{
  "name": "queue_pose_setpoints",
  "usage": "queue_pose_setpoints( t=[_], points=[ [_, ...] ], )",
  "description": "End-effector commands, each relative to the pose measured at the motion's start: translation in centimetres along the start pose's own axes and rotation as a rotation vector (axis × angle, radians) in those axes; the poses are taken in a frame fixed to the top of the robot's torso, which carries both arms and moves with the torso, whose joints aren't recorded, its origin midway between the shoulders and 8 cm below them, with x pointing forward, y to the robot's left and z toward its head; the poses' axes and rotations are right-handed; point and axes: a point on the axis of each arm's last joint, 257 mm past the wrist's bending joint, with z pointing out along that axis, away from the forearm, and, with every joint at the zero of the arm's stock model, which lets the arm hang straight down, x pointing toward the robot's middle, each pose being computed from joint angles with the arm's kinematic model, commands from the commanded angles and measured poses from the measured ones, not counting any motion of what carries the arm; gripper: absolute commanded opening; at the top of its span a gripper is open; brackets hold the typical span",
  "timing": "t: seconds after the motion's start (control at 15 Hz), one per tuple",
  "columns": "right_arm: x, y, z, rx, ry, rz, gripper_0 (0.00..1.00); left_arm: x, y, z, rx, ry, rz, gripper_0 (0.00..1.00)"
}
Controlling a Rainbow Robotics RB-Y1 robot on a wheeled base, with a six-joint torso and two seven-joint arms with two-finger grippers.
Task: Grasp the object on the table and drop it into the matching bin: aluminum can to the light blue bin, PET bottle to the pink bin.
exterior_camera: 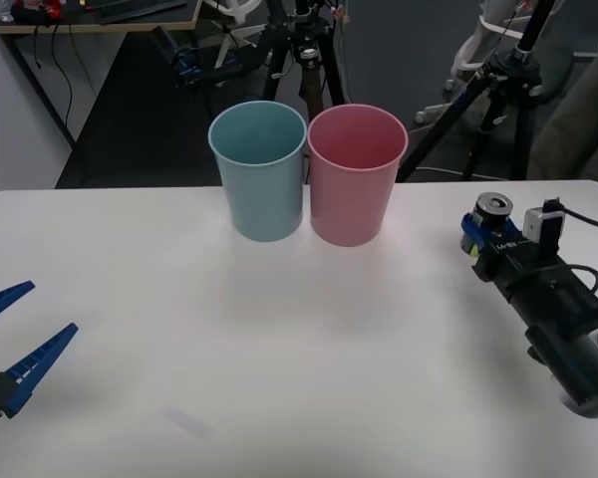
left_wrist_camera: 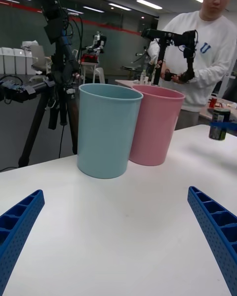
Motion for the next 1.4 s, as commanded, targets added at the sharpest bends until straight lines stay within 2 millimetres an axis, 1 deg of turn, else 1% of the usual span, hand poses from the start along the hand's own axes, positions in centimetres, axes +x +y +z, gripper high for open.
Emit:
queue_pose_setpoints(
  t=[0.07, 0.27, 0.47, 0.53, 0.73, 0.8, 0.93, 1.0, 1.13, 1.2, 1.4],
  points=[
    [-2.6, 1.7, -2.9, -0.057, -0.058, 0.035, 0.00, 0.0, 0.0, 0.0, 0.000, 0.000, 0.000, 1.00],
    [-5.4, 3.5, -6.0, -0.137, -0.115, 0.061, 0.00, 0.0, 0.0, 0.0, 0.000, 0.000, 0.000, 1.00],
    [-7.4, 5.0, -9.1, -0.249, -0.162, 0.079, 0.00, 0.0, 0.0, 0.0, 0.000, 0.000, 0.000, 1.00],
    [-8.0, 5.4, -9.8, -0.284, -0.178, 0.079, 0.00, 0.0, 0.0, 0.0, 0.000, 0.000, 0.000, 1.00],
    [-10.0, 7.3, -12.7, -0.417, -0.219, 0.032, 0.00, 0.0, 0.0, 0.0, 0.000, 0.000, 0.000, 1.00],
    [-10.8, 7.7, -13.2, -0.444, -0.231, 0.015, 0.00, 0.0, 0.0, 0.0, 0.000, 0.000, 0.000, 1.00],
    [-12.7, 9.1, -13.7, -0.492, -0.259, -0.013, 0.00, 0.0, 0.0, 0.0, 0.000, 0.000, 0.000, 1.00],
    [-13.5, 10.0, -13.6, -0.517, -0.262, 0.000, 0.00, 0.0, 0.0, 0.0, 0.000, 0.000, 0.000, 1.00],
    [-15.4, 12.6, -12.7, -0.569, -0.273, 0.016, 0.00, 0.0, 0.0, 0.0, 0.000, 0.000, 0.000, 1.00],
    [-16.0, 13.6, -11.9, -0.579, -0.277, 0.013, 0.00, 0.0, 0.0, 0.0, 0.000, 0.000, 0.000, 1.00],
    [-17.3, 16.7, -8.0, -0.557, -0.296, -0.027, 0.00, 0.0, 0.0, 0.0, 0.000, 0.000, 0.000, 1.00]
  ],
)
